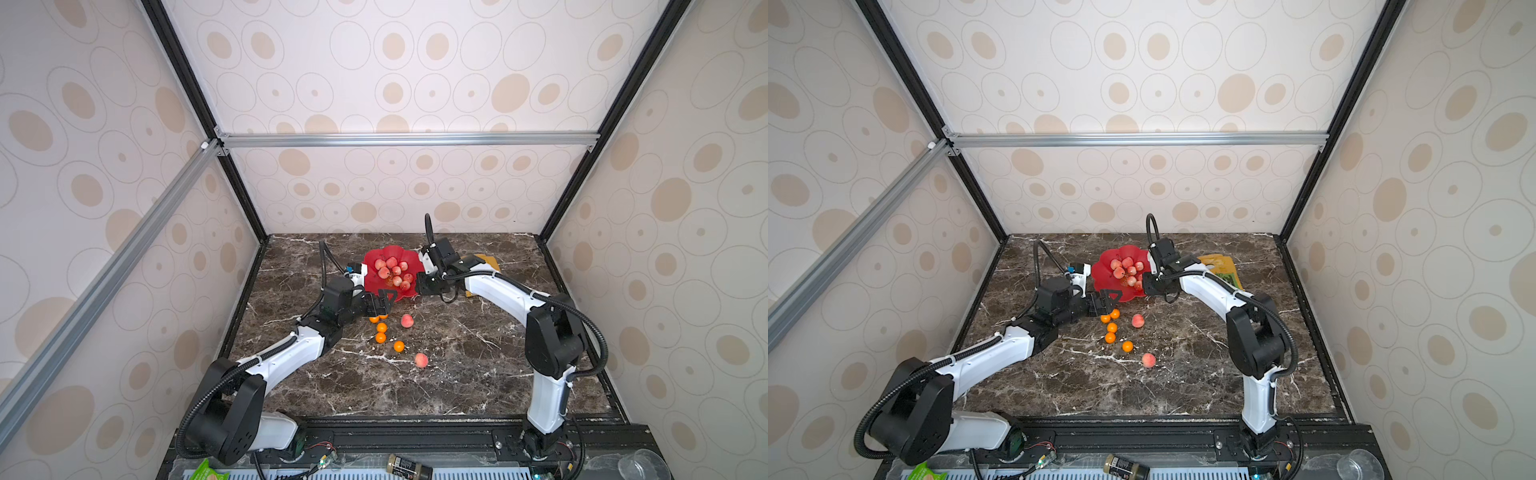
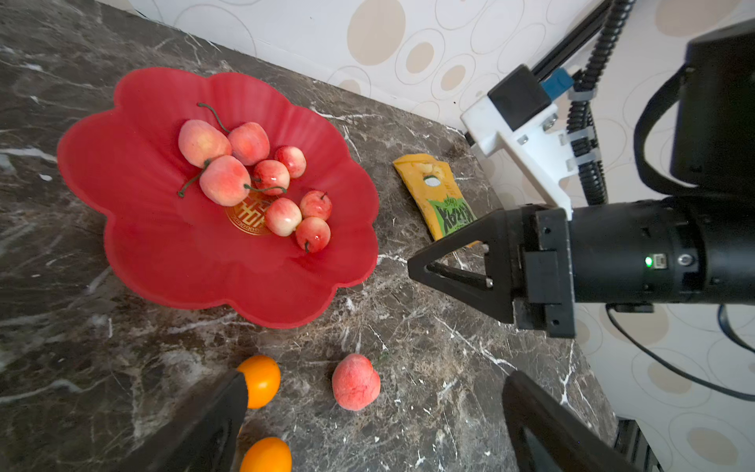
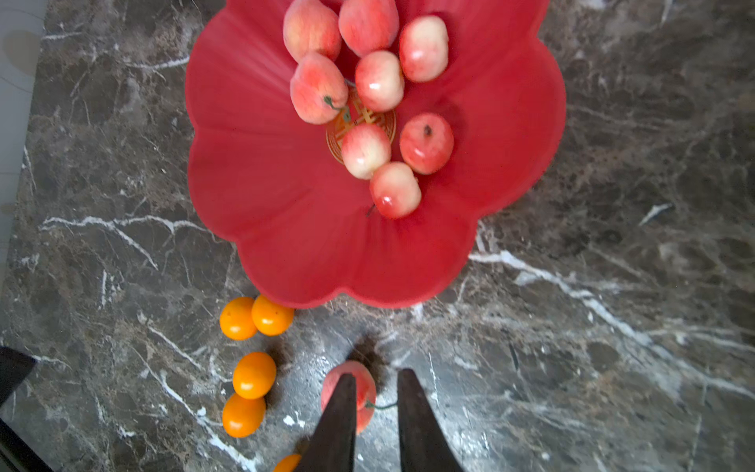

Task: Arrange fruit in a fruit bowl
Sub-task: Pick up the fruit from the center of the table.

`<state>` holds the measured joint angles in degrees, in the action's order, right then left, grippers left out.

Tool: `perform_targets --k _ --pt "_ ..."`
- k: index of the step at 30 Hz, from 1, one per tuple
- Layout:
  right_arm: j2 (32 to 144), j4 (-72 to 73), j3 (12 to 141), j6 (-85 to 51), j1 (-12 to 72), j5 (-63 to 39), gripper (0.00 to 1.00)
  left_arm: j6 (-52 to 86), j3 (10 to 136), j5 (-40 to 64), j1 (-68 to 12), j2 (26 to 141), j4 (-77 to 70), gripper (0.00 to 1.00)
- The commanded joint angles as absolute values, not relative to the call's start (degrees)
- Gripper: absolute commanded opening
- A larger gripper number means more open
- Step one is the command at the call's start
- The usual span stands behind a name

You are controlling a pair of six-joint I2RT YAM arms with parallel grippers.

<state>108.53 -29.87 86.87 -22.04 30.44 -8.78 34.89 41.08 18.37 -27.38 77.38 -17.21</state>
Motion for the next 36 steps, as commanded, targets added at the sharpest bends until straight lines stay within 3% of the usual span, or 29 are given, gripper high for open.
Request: perform_targets --k 1,9,17,36 --pt "103.5 -26.4 81.1 -23.0 30.7 -8.6 0.2 34.8 40.1 16.1 -29.4 75.1 -16.5 0.98" --pt "94.2 -27.4 71.2 -26.0 33.2 -5.6 0.22 36.7 35.3 13.6 -33.2 71.1 -14.4 0.98" --pt "86.5 -28.3 61.7 -37.9 40.7 2.6 0.21 37.9 32.2 11.6 -36.9 68.8 -12.7 0.98" --pt "81.0 -30.8 52.3 -56.4 60.0 8.4 0.2 40.7 24.8 12.2 -41.3 63.0 -11.2 0.98"
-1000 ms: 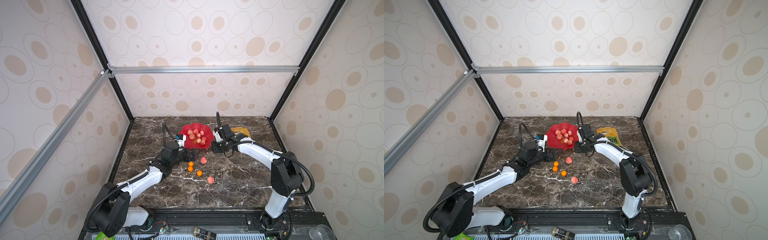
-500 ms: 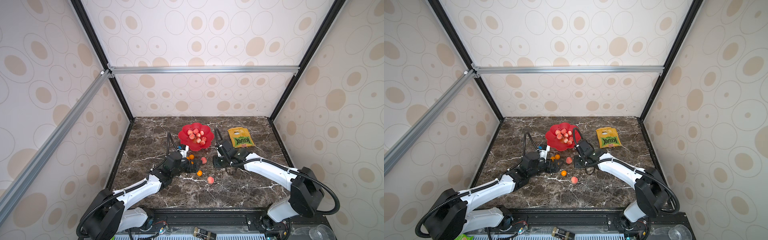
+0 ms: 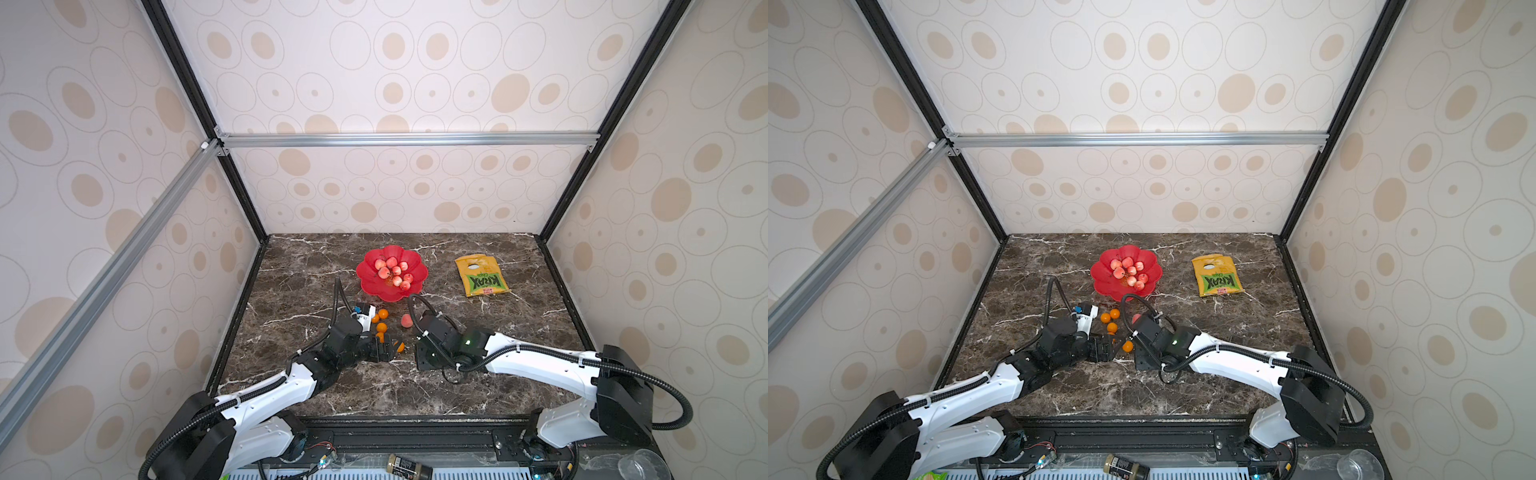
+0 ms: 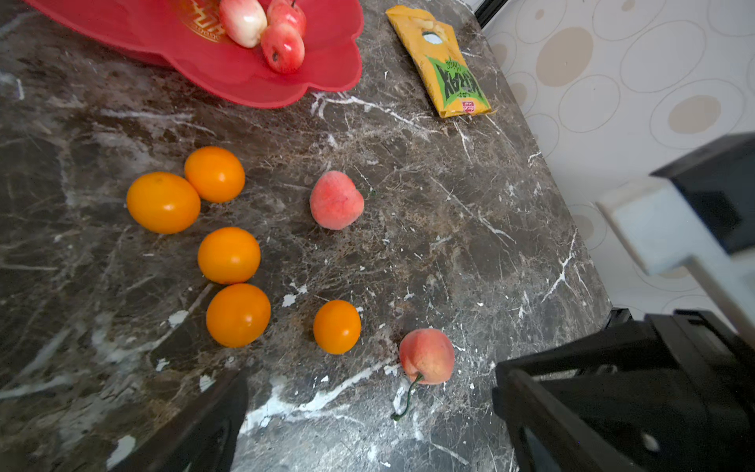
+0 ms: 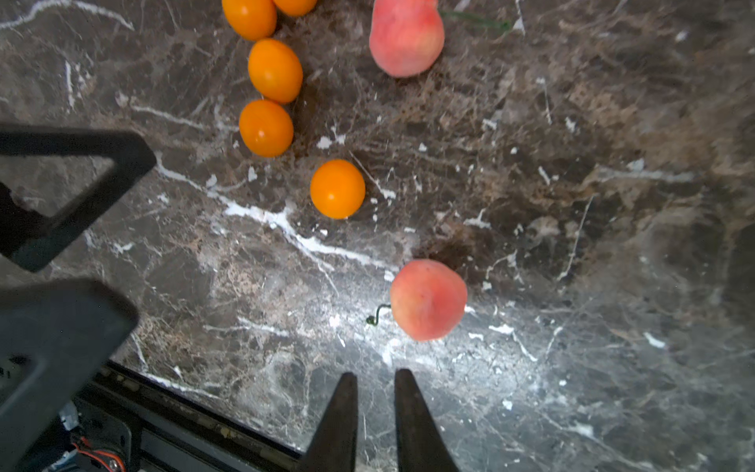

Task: Arrange fruit in a fruit bowl
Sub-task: Pick up the fruit from the center of the table.

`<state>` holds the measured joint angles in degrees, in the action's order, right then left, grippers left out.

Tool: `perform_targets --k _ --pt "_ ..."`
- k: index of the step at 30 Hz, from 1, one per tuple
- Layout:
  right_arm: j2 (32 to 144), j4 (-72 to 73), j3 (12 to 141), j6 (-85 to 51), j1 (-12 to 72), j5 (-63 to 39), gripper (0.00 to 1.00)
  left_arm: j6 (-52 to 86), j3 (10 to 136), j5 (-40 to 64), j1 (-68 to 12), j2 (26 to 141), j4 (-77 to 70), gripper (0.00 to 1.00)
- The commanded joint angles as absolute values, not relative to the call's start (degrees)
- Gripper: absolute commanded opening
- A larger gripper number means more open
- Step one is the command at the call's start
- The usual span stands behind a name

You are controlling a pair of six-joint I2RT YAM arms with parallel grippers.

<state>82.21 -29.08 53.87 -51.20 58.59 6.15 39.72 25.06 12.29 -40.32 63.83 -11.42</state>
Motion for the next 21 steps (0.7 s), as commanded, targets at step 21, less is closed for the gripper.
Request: perform_targets --k 21 --pt "90.2 -24.6 53.4 -66.8 66.2 13.9 0.27 44.2 16.8 15.6 -38.9 57.0 -15.8 0.98"
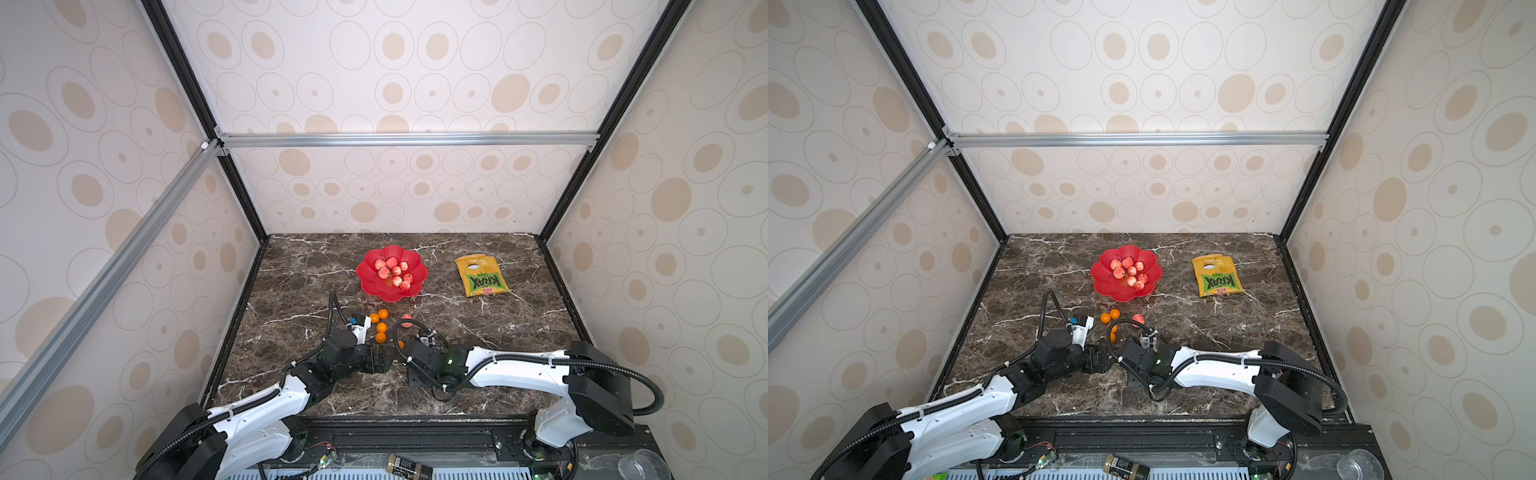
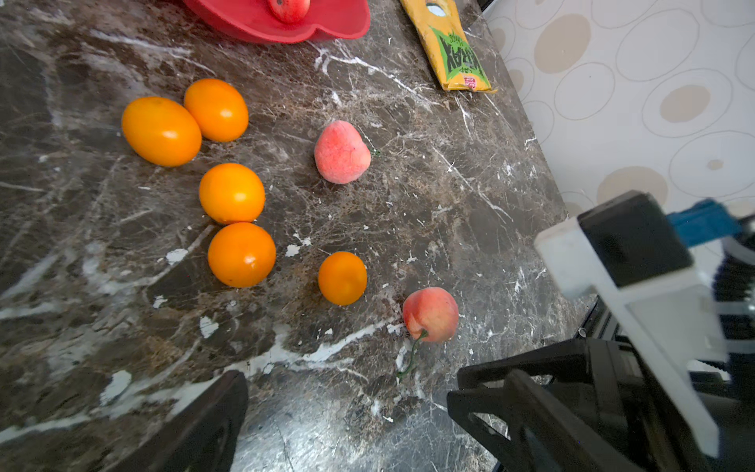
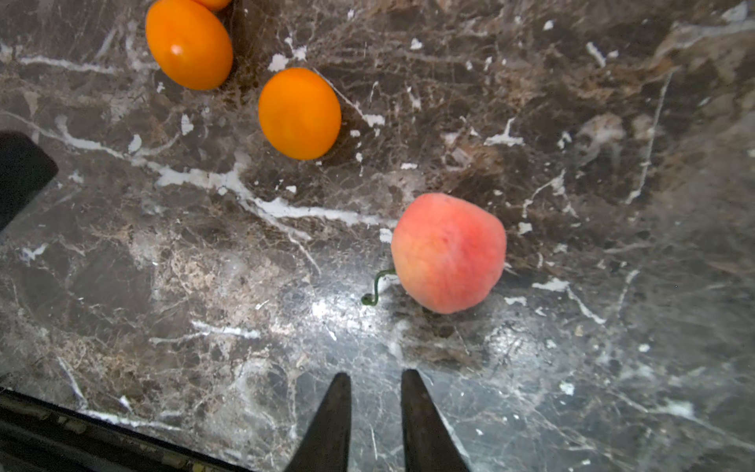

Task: Arrange fruit in a fruit bowl
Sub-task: Pick up the fruit from the center of the table.

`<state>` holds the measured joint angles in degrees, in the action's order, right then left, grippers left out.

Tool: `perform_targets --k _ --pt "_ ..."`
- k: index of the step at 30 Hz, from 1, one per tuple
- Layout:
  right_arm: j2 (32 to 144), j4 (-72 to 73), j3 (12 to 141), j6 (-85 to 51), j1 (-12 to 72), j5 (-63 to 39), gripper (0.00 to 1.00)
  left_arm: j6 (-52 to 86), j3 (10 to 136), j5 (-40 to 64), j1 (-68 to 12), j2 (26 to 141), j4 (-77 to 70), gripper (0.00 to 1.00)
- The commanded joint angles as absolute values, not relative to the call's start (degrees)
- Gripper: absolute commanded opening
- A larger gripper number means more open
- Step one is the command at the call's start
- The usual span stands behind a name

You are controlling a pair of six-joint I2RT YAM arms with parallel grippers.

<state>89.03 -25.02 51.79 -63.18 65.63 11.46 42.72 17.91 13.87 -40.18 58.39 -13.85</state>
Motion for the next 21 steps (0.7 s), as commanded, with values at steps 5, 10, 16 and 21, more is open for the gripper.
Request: perform_targets --k 5,10,16,21 --pt "92.6 -24.7 55.3 -67.5 66.4 13.8 0.27 44.7 14.4 19.6 -35.0 55.3 -18.6 0.98" --pt "94.0 -25.7 55.8 -69.5 66.4 14.7 0.26 44.0 14.0 21.2 -33.2 54.6 -18.4 0.98" --pt "95.3 -27.4 56.5 -70.9 66.5 16.1 0.26 43.5 13.7 22.8 -32.3 55.2 -19.2 0.98" --pt "96.3 -27.8 57.3 -70.9 66.5 17.0 0.26 43.0 13.7 23.5 -31.9 55.4 -19.4 0.98"
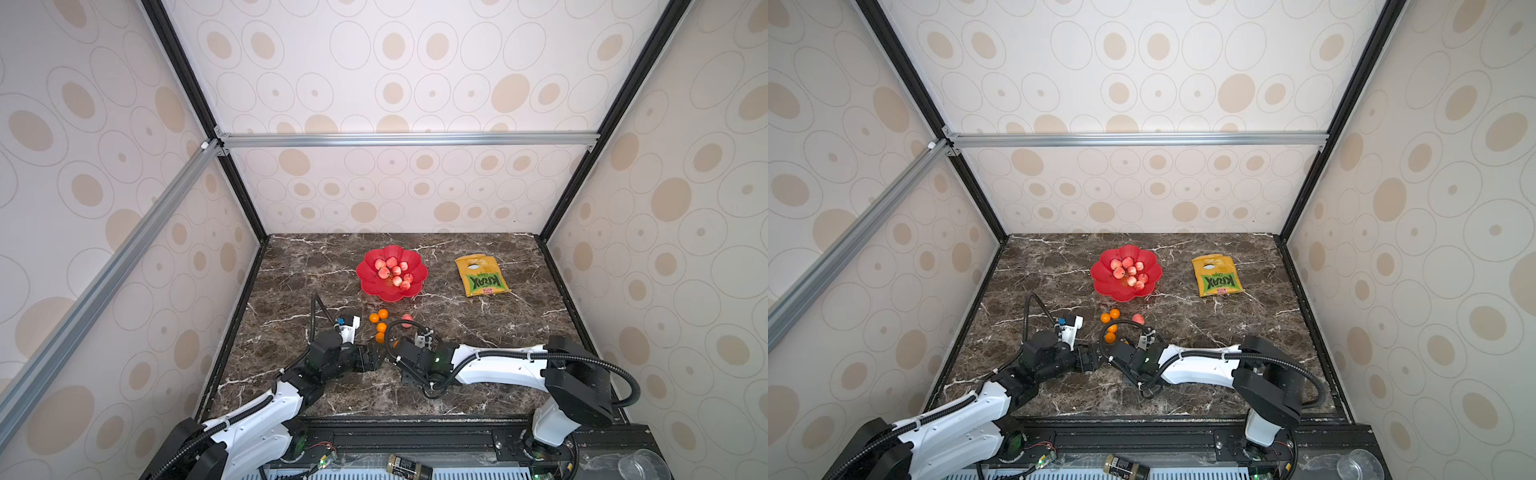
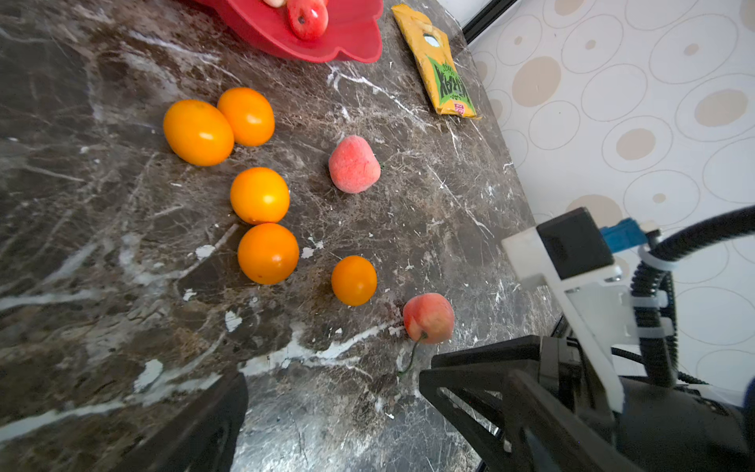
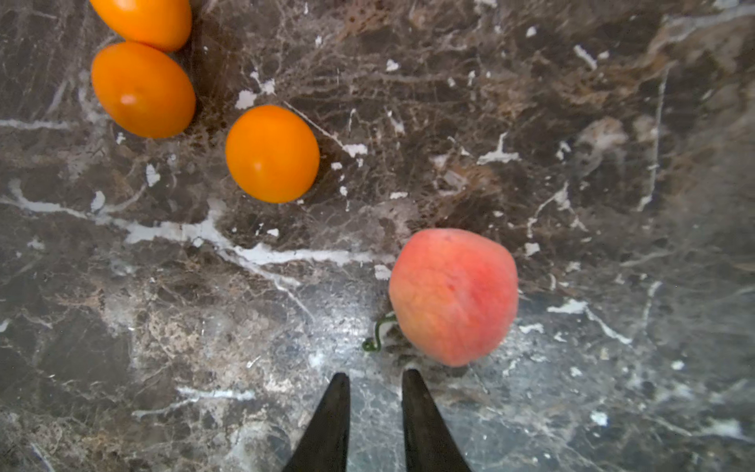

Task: Arrange fruit in a fruit bowl
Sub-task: Pick up the fruit from the center of the table.

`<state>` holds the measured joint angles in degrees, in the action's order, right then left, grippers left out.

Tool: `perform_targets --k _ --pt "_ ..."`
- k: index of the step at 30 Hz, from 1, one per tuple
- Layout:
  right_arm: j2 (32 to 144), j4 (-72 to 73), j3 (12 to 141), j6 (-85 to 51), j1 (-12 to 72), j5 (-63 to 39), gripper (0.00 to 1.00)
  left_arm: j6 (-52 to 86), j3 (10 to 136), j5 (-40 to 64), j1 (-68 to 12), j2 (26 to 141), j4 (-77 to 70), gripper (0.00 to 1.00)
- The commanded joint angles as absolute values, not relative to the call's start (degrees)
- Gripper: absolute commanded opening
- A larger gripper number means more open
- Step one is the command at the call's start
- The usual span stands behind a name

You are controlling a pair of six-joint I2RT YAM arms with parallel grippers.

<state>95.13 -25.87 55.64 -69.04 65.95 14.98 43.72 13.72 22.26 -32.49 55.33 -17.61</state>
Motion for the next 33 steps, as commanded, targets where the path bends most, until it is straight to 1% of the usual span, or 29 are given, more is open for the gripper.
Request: perform_targets --k 1,33 --pt "96.7 -28.0 57.6 -70.9 66.5 17.0 0.26 43.0 13.7 23.6 -31.8 55.4 -19.4 0.98" --pt "102.9 -31.3 62.0 -69.7 66.4 18.7 0.22 42.5 13.2 24.5 -30.6 54.5 -19.2 0.98"
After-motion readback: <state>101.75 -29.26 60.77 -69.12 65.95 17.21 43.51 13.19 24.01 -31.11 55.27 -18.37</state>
